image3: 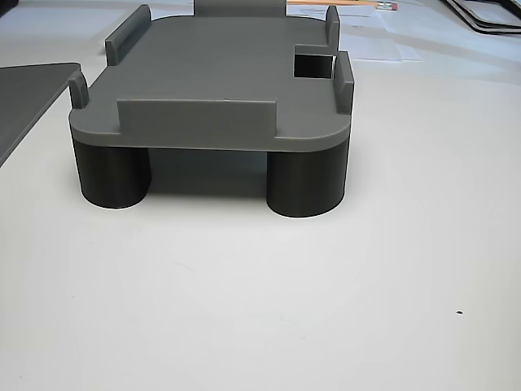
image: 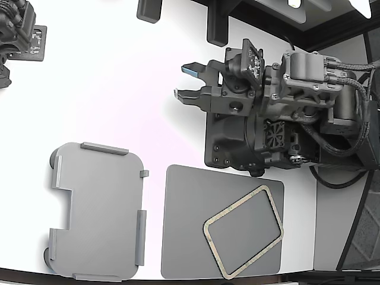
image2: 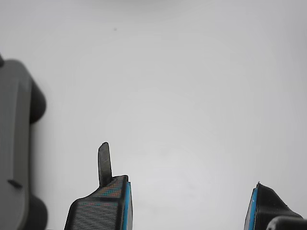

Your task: Move top rectangular frame to the holder.

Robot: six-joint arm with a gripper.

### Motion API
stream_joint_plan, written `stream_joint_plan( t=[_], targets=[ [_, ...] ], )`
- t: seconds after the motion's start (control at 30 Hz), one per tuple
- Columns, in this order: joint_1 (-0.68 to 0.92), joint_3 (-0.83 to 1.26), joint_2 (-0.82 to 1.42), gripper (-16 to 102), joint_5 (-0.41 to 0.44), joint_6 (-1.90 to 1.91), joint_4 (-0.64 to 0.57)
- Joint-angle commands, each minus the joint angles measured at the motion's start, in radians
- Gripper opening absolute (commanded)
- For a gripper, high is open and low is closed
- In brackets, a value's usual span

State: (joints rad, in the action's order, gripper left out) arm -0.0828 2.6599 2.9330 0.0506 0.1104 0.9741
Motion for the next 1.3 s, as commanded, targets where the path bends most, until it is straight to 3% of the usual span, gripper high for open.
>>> stream_joint_plan(
  t=[0.0, 0.3, 0.53, 0.67, 0.9, 1.27],
  targets=[
    [-0.008, -0.107, -0.008, 100, -0.038, -0.035, -0.009],
    [-0.008, -0.087, -0.009, 100, -0.041, -0.078, -0.21],
    [0.04, -0.106, -0.091, 100, -0.071, -0.103, -0.245],
    [0.178, -0.236, -0.224, 100, -0.008, -0.097, -0.133],
    [0.505, -0.436, -0.419, 100, 0.175, 0.028, 0.037],
    [0.997, -0.67, -0.713, 100, 0.33, 0.364, 0.388]
  ],
)
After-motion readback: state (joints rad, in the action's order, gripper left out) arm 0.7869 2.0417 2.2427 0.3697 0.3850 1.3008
